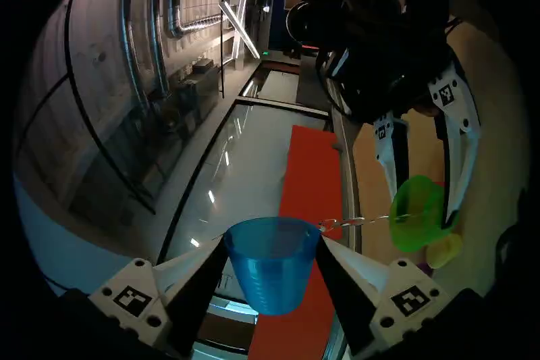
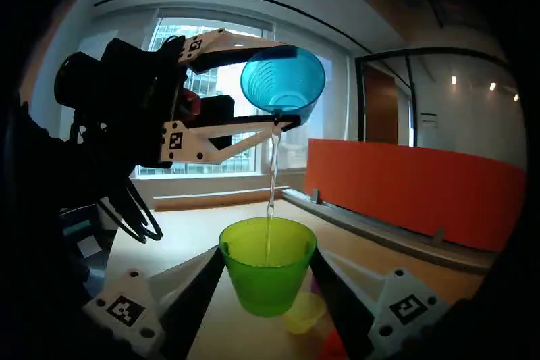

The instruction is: Pour water

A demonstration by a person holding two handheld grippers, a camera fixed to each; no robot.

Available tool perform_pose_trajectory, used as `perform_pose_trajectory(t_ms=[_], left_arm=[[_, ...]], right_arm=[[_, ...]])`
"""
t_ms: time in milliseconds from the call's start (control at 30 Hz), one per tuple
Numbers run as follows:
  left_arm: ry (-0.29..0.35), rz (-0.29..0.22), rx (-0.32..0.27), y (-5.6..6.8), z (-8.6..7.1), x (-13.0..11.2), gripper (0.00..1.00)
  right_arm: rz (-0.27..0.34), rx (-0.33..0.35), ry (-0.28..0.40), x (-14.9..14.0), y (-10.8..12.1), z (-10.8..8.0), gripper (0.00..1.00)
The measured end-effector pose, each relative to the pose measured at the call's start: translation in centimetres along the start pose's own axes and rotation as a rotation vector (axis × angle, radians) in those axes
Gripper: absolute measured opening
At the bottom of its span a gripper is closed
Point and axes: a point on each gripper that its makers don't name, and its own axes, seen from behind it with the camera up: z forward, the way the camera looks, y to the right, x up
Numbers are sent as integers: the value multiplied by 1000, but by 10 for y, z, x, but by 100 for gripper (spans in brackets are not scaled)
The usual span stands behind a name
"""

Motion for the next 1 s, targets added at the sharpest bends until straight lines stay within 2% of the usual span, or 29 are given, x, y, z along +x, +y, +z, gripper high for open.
perform_pose_trajectory(t_ms=[400,1000], left_arm=[[3,60,1,-1,1,4,87],[4,137,17,-11,3,5,87]], right_arm=[[-6,1,2,3,-1,1,90],[-9,-1,1,5,0,0,90]])
